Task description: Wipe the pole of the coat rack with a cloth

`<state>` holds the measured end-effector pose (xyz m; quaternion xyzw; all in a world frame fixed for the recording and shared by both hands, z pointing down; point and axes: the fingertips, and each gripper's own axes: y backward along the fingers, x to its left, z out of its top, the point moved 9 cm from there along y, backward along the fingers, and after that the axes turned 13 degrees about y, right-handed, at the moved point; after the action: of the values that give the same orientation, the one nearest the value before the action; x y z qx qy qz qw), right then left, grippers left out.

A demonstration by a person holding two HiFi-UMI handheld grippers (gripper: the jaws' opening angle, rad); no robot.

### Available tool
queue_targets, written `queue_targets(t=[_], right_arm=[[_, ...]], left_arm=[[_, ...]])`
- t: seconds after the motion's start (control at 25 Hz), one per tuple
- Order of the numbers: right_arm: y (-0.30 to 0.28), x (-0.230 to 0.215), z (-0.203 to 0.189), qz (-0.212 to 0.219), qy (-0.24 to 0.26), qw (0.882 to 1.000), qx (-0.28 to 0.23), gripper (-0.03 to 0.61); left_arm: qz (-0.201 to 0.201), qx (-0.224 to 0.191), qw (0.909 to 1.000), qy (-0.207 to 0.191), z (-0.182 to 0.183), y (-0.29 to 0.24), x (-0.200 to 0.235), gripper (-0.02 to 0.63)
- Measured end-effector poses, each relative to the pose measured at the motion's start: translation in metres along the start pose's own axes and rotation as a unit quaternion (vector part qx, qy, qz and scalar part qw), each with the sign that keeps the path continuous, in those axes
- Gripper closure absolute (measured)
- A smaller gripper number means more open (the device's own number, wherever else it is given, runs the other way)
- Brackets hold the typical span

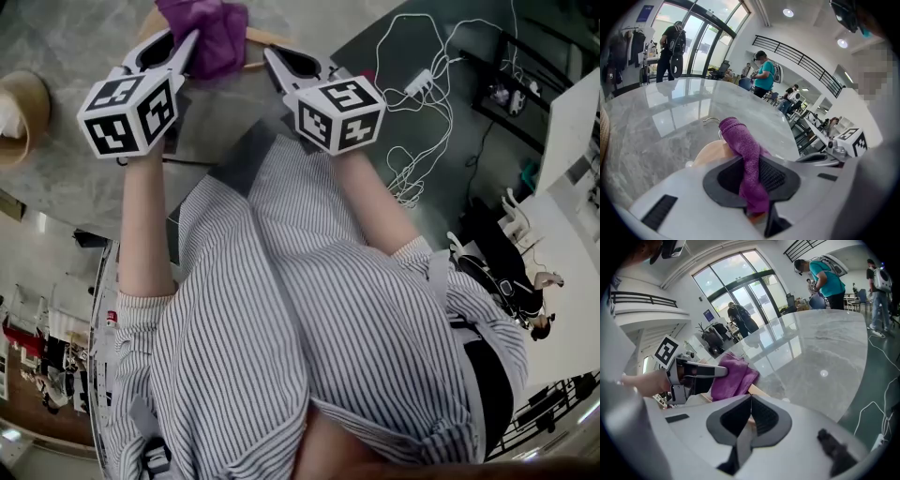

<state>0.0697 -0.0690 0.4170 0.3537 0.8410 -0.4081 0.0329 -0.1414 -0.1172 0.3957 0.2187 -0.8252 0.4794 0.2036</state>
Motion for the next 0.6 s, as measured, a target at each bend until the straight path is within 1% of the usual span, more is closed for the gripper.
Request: queue_targets(t=[0.28,0.6], right_arm=[[-0.009,0.000,0.002,-0.002,0.000,1.000,0.004,0.563],[-0.015,-0.004,0.006,-0.006,-0.002,1.000,0.007,0.563]], left_arm=[[0.005,-0.010,0.9999,0.001,0.008,-0.003,0.012,0.529],[0.029,-0.034,0.9990,0.004,0.019,-0.002,0.024,0.529]])
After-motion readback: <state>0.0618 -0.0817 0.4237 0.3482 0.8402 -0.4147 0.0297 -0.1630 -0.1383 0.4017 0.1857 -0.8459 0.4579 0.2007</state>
